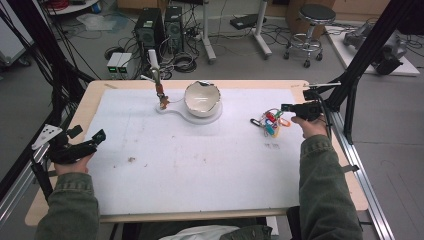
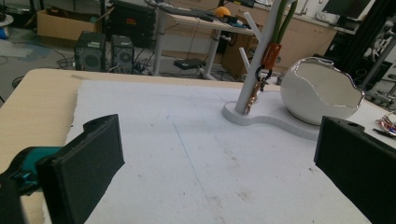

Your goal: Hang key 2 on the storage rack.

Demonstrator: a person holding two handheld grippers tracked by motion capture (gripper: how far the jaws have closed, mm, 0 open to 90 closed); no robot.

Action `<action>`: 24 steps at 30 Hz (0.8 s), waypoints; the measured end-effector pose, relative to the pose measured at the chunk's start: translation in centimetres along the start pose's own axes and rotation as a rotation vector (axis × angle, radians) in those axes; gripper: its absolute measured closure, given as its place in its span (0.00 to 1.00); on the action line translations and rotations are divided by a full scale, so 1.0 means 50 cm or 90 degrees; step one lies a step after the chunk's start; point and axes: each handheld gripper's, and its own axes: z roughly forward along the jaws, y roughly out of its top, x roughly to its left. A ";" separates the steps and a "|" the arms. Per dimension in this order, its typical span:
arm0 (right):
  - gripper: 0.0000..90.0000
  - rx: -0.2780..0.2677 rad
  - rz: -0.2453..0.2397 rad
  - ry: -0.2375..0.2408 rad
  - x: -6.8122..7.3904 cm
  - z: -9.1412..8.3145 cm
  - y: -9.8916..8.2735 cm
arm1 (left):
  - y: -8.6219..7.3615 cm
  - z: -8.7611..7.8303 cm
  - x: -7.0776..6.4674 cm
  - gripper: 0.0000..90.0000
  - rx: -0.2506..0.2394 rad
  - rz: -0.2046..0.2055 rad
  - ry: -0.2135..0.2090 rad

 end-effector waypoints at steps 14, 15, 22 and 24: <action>1.00 -0.028 -0.020 0.015 0.034 -0.025 0.041 | 0.000 0.000 0.000 0.02 0.000 0.001 0.000; 1.00 -0.030 -0.021 0.018 0.035 -0.027 0.043 | 0.000 0.000 0.000 0.02 0.000 0.001 0.000; 1.00 -0.045 -0.016 0.032 0.047 -0.042 0.057 | 0.000 0.000 0.000 0.02 0.000 0.001 0.000; 1.00 -0.047 -0.025 0.031 0.048 -0.046 0.061 | 0.000 0.000 -0.001 0.02 -0.001 0.000 -0.001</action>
